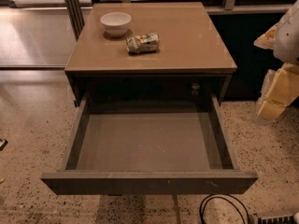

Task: Close top drawer

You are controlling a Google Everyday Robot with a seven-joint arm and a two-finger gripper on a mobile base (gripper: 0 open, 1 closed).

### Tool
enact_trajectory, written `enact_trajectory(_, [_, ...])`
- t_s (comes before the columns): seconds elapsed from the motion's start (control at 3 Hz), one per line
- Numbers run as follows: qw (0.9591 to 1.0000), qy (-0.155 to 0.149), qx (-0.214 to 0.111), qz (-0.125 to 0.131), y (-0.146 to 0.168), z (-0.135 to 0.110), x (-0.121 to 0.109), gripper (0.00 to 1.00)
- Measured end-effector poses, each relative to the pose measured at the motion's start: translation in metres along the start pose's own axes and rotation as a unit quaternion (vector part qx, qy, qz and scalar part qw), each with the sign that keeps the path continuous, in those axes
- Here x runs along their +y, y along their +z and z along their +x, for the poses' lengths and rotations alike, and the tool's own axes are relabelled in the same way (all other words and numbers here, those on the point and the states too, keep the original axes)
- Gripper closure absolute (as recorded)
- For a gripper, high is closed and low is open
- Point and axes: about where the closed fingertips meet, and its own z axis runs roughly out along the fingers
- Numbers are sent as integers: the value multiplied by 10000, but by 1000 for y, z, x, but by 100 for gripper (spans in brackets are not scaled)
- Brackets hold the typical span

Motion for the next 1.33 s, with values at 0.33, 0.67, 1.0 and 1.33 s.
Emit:
enact_trajectory(0.33, [9997,-19,-237,32,7,-13,14,0])
enact_trajectory(0.67, [9985,-237,-492,-73,20,-40,42,0])
enact_trajectory(1.0, [9931,-638,-867,-456,47,-74,82,0])
enact_trajectory(1.33, [9818,-998,-1276,-996,93,-97,121,0])
